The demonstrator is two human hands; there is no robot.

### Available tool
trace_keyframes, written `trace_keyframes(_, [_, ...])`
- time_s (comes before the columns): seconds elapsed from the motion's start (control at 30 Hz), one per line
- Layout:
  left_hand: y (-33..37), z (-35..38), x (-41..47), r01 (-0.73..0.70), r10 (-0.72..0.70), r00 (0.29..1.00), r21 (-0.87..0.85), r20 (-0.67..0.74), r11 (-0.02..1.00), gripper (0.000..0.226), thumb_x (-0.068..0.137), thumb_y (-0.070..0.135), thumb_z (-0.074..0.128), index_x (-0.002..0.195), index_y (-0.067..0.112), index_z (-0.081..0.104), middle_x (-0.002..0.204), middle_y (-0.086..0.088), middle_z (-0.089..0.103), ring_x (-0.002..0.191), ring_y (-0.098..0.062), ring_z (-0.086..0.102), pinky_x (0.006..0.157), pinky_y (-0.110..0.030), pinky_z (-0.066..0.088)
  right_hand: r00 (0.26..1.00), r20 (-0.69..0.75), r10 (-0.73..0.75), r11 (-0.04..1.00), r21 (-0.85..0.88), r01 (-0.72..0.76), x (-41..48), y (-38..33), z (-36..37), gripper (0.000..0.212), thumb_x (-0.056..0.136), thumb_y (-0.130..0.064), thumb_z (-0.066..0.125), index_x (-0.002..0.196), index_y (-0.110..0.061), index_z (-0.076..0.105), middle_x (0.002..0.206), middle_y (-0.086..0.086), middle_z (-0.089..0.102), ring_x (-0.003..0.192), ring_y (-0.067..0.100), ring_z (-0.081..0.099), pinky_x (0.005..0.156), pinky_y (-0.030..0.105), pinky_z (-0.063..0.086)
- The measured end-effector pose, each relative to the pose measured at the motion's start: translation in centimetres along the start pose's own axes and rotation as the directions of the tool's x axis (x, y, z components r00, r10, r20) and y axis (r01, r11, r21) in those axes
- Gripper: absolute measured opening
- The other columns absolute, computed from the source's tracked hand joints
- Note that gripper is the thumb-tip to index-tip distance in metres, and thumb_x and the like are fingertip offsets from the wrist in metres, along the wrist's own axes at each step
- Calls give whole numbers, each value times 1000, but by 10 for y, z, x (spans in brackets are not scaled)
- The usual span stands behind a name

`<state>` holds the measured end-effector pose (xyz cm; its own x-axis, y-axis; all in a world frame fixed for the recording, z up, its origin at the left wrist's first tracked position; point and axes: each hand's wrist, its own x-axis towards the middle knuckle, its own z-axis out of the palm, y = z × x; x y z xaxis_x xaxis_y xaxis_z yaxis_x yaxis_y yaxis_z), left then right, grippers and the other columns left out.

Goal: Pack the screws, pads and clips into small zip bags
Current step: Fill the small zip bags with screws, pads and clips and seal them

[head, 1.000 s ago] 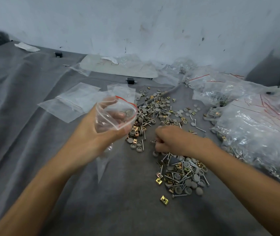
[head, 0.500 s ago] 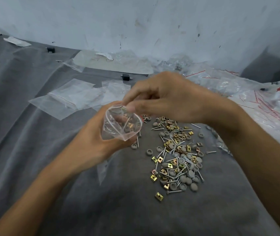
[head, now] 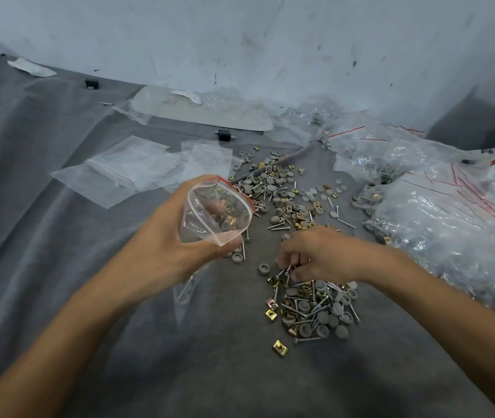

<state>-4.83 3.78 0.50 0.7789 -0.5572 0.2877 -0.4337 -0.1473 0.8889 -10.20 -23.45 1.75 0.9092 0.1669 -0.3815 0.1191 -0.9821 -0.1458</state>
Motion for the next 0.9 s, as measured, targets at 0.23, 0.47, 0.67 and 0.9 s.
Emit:
trace_keyframes(0.23, [-1, 0, -1, 16, -16, 1000, -8, -3, 1000, 70, 65, 65, 78, 127, 63, 46, 116, 20, 68, 111, 3, 64, 89, -27, 50, 996, 83, -17, 990, -141, 29, 2, -1, -1, 11, 95, -28, 66, 96, -21, 57, 99, 0, 59, 89, 17, 54, 79, 32, 46])
trace_keyframes(0.47, [0, 0, 0, 7, -7, 1000, -4, 8, 1000, 69, 65, 65, 77, 126, 64, 46, 116, 21, 68, 111, 3, 63, 92, -25, 47, 992, -44, -122, 965, -240, 109, -3, 6, 11, 19, 91, -28, 60, 85, -16, 47, 86, -2, 44, 78, 19, 46, 68, 34, 39])
trace_keyframes(0.67, [-1, 0, 1, 4, -4, 1000, -8, 1, 1000, 69, 66, 64, 80, 126, 62, 47, 115, 18, 67, 111, 1, 63, 93, -26, 47, 975, -124, -182, 966, -208, 153, -3, 20, 16, 5, 89, -24, 60, 90, -19, 61, 90, -6, 54, 78, 10, 48, 68, 26, 34])
trace_keyframes(0.9, [-4, 0, 1, 3, -3, 1000, -2, 9, 1000, 69, 71, 60, 82, 130, 61, 46, 116, 19, 67, 112, 1, 63, 96, -29, 48, 990, -35, -133, 978, -165, 126, -10, 16, 22, 14, 86, -23, 59, 83, -19, 46, 86, -6, 43, 73, 11, 41, 66, 33, 42])
